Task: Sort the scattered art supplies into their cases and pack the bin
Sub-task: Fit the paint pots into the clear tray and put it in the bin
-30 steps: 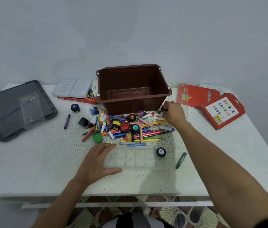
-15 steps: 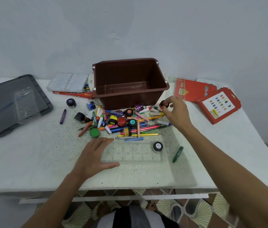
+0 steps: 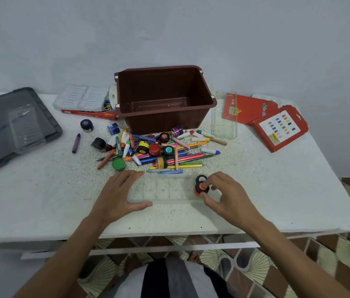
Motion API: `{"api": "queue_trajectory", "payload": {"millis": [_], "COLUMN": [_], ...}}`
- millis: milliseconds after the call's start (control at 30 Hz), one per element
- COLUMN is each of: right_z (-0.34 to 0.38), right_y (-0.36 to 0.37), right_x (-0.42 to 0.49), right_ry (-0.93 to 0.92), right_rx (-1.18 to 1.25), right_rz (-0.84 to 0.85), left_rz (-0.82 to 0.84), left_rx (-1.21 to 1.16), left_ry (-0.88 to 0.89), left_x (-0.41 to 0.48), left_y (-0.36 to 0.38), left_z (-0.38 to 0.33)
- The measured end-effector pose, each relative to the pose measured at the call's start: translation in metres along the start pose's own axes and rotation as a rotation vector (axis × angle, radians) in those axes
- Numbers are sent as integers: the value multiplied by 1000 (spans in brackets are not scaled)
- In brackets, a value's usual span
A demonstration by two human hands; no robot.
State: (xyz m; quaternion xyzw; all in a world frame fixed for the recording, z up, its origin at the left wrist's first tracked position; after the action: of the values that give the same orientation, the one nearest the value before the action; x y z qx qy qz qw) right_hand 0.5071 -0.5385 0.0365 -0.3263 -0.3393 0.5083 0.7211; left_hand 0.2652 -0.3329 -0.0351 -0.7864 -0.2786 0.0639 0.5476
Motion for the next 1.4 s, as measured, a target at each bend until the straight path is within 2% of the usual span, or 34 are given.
{"api": "queue_trajectory", "payload": {"millis": [300, 500, 700, 1000, 1200, 1400], "right_z": [-5, -9, -10, -13, -23, -26], "right_y": [20, 34, 24, 6, 14, 26], "right_x": [-10, -14, -6, 77, 146, 184], "right_ry": [10, 30, 56, 107, 45, 206], "right_rx": [-169, -224, -149, -97, -274, -294], "right_rz": [-159, -130, -115, -171, -65, -59], "left_rz": [2, 0, 3, 8, 8, 3], "left_rx": [3, 9, 12, -19, -27, -31], "left_ry": [11, 8, -7, -38, -38, -25], "left_x": [0, 1, -1, -2, -2, -1], "left_y": [-1, -2, -1, 0, 1, 1], "left_z": [-2, -2, -2, -2, -1, -1]}}
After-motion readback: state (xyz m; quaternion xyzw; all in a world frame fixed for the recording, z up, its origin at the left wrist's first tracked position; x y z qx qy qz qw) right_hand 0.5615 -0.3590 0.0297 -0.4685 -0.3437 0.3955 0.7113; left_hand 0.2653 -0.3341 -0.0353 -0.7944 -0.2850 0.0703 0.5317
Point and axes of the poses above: each hand's wrist, its own x-axis towards the middle knuckle, its own y-axis out of the palm, z = x × y, the point moved 2 cm from there along x, towards the middle knuckle, and after that the axes turned 2 degrees about z, right-handed, at the moved point
